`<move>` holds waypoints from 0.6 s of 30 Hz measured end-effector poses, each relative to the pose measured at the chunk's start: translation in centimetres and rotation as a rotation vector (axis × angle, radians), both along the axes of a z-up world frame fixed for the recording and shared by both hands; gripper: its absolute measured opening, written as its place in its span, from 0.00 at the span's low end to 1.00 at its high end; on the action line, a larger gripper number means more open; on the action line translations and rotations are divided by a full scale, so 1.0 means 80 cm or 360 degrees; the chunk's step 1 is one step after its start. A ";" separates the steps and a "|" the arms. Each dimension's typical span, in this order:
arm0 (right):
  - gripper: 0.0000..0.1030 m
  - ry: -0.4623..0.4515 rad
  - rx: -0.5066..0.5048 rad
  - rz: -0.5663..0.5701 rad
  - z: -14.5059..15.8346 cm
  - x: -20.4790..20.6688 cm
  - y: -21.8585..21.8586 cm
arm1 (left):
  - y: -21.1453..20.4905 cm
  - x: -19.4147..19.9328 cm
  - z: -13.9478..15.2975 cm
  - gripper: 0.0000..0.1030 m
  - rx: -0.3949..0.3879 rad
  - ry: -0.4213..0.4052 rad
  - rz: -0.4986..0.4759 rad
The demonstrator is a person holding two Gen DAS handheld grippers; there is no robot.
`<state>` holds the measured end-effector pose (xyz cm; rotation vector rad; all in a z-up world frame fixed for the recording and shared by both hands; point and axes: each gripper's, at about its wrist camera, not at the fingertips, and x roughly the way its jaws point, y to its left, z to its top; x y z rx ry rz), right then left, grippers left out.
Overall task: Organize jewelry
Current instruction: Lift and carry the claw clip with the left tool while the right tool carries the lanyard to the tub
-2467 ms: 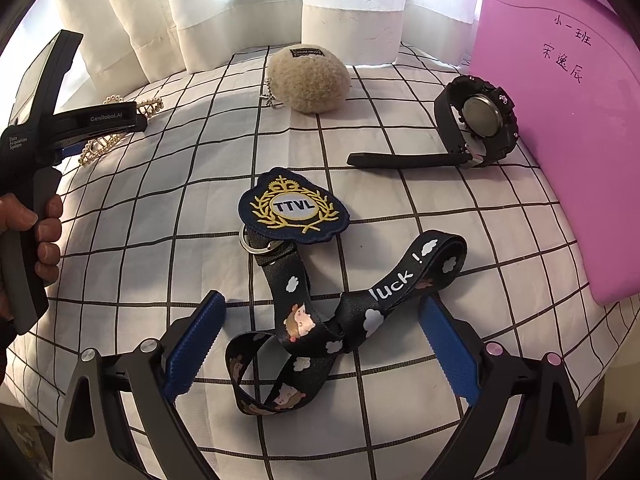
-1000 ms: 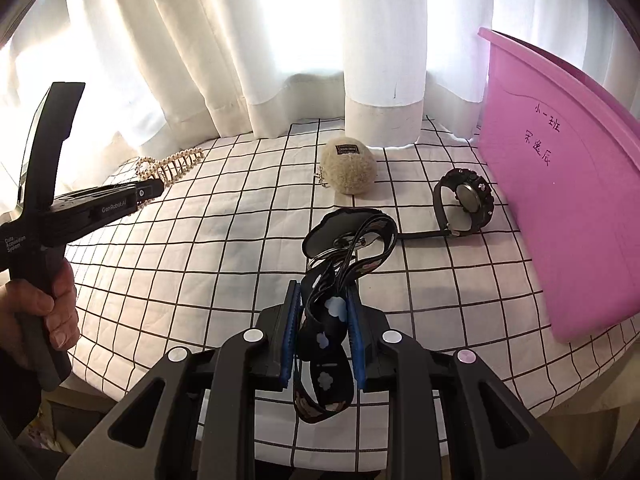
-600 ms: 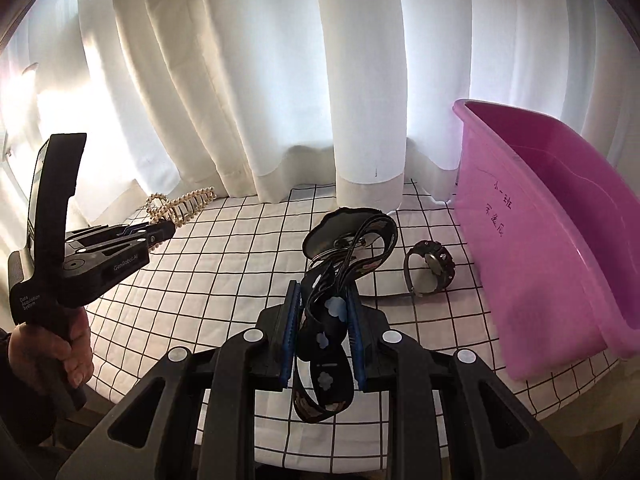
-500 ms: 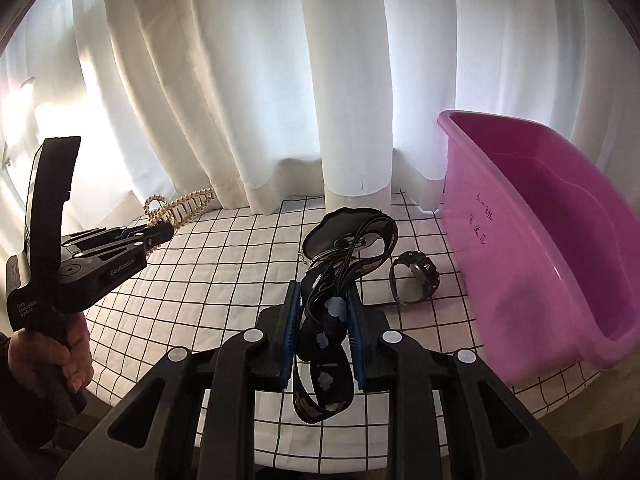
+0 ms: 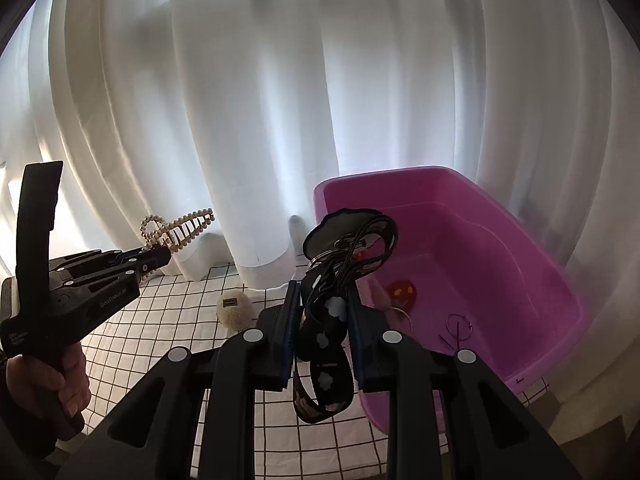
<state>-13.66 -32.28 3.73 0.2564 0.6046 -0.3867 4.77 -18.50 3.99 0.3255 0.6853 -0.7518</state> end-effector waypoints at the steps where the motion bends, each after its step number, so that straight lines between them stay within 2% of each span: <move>1: 0.22 -0.0004 -0.0001 -0.0022 0.001 -0.005 -0.012 | -0.015 -0.005 0.003 0.08 -0.0005 -0.0005 -0.0028; 6: 0.22 -0.0013 -0.0013 -0.0096 0.005 -0.020 -0.065 | -0.089 -0.024 0.010 0.08 -0.0015 -0.0011 -0.0124; 9: 0.22 -0.0002 0.0004 -0.0119 0.004 -0.020 -0.097 | -0.130 -0.029 0.007 0.08 -0.0008 0.0037 -0.0152; 18: 0.22 0.0086 0.0108 -0.0117 -0.016 -0.003 -0.169 | -0.224 -0.029 -0.021 0.08 0.0069 0.0150 -0.0176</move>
